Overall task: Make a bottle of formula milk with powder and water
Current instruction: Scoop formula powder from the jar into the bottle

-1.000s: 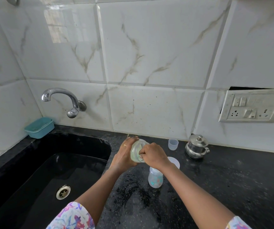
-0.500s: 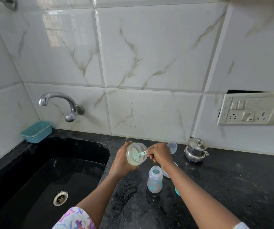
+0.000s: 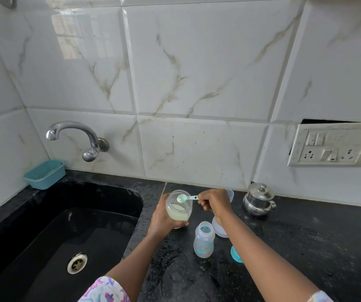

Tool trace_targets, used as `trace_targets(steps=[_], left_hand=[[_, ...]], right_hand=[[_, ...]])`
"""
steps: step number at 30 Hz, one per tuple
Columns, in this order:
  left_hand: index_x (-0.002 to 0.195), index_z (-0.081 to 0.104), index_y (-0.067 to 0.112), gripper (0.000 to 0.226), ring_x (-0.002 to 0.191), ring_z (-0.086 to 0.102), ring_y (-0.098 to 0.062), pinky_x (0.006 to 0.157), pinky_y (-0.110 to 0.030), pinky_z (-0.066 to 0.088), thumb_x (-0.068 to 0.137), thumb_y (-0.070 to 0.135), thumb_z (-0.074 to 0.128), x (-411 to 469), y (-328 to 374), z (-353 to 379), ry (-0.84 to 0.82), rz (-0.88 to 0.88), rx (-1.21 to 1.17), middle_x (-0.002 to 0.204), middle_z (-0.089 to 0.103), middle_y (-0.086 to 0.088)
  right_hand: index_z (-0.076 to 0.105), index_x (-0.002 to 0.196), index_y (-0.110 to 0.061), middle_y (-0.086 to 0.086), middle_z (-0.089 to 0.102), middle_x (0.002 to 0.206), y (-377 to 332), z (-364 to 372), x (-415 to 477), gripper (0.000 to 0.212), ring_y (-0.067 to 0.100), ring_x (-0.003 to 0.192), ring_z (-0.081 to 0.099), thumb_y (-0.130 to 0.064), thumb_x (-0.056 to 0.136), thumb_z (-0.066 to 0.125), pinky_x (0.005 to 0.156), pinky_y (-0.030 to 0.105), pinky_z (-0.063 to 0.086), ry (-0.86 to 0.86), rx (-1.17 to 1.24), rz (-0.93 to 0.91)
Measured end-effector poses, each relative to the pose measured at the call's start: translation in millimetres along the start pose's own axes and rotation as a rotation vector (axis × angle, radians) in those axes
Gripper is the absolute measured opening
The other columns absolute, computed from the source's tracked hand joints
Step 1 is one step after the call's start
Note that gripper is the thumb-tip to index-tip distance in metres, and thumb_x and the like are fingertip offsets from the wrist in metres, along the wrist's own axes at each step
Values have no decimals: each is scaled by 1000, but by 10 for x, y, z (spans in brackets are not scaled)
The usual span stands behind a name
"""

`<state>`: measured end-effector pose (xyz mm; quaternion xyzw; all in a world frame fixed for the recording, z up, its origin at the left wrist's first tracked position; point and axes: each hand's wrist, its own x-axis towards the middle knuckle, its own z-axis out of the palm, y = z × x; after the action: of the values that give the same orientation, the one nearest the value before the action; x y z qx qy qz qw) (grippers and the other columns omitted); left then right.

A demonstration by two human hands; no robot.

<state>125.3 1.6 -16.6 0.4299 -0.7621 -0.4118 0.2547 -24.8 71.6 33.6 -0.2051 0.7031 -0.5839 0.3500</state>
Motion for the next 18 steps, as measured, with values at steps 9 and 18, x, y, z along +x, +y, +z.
trace_targets(steps=[9,18], left_hand=[[129,37,25,92,102,46,-3,83,-21,35,53,16,88,53,22,-24,-4,101,-2,106,45,28],[139,32,10,98,123,38,-6,97,-13,25,59,23,88,94,74,-105,-94,290,129,141,40,-1]], right_hand=[[74,69,-11,5,64,59,-1,81,36,15,17,57,55,-3,76,63,60,29,44,-51,-422,-270],[69,108,-9,17,68,102,87,249,-133,31,33,92,63,-5,90,44,75,34,49,-171,-1267,-678]])
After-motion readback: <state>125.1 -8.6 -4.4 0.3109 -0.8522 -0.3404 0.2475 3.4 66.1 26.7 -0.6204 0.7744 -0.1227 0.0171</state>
